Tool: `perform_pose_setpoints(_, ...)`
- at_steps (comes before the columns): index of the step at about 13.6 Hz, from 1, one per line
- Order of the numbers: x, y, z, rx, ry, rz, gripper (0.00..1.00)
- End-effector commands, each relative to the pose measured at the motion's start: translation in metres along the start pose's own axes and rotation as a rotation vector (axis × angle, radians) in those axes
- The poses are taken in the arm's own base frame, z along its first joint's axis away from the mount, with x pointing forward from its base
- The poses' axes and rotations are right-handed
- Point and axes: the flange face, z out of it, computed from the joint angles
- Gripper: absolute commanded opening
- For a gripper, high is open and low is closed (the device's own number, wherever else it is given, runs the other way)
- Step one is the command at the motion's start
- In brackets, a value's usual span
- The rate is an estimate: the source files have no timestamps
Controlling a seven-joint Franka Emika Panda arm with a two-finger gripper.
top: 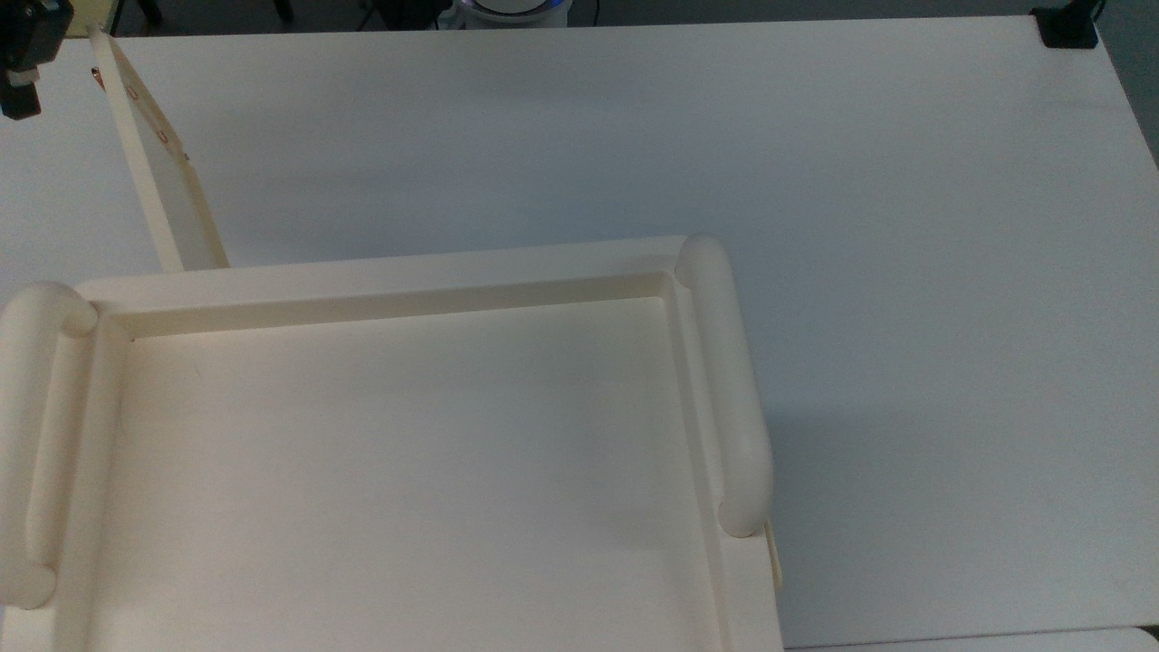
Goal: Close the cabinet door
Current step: 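Push the cream door with the gripper, swinging it shut against the cabinet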
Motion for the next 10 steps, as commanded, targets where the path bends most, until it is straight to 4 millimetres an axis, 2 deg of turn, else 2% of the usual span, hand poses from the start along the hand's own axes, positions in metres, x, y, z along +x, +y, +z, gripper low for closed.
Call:
perform_pose_setpoints(1, -0.004, -0.017, 0.015, 0.028, -0.016, 0.006, 0.00)
perform_pose_setpoints(2, -0.006, -0.024, 0.019, 0.037, -0.025, 0.000, 0.00)
perform_pose_setpoints(4, -0.011, -0.050, 0.037, 0.066, -0.056, -0.011, 0.00)
perform_pose_setpoints(10, -0.024, -0.125, 0.062, 0.140, -0.098, -0.041, 0.00)
